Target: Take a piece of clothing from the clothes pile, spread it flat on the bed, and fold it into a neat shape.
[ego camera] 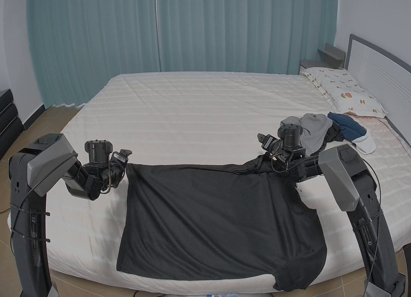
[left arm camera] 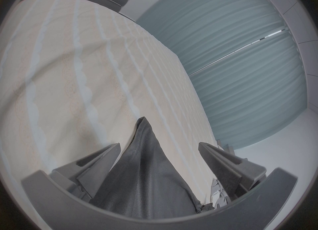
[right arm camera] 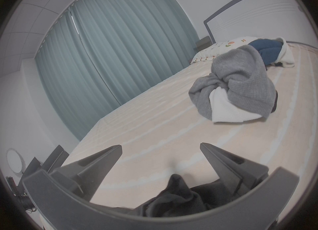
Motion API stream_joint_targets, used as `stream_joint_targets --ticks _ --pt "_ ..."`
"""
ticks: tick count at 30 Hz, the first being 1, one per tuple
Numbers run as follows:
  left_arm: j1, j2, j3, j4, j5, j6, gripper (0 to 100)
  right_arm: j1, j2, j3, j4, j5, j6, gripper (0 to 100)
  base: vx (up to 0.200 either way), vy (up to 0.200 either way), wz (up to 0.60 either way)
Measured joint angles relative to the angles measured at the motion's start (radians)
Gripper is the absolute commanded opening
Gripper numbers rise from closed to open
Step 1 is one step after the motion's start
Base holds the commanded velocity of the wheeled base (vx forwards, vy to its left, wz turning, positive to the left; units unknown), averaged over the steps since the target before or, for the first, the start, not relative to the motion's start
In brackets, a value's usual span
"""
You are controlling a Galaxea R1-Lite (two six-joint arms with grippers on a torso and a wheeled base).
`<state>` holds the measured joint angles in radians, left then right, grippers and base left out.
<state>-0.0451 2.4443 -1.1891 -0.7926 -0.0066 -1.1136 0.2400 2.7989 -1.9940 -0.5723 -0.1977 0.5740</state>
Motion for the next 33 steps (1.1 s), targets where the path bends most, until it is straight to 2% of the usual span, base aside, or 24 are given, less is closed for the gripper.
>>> stream_joint_targets --ticks 9,12,19,33 --pt "-0.001 0.003 0.001 0.000 0.002 0.015 100 -0.032 -0.106 0.191 0.009 0.032 -0.021 100 0.000 0.000 0.00" --pt "-0.001 0.004 0.001 0.000 0.003 0.017 100 -0.038 -0.157 0.287 0.013 0.074 -0.023 100 0.000 0.000 0.00" --pt "-0.002 0.005 0.003 0.000 0.005 0.032 100 -0.031 -0.269 0.490 0.018 0.226 -0.026 100 0.000 0.000 0.00" --pt "-0.004 0.009 0.005 0.000 0.005 0.036 100 0.041 -0.299 0.549 0.021 0.234 -0.023 100 0.000 0.000 0.00"
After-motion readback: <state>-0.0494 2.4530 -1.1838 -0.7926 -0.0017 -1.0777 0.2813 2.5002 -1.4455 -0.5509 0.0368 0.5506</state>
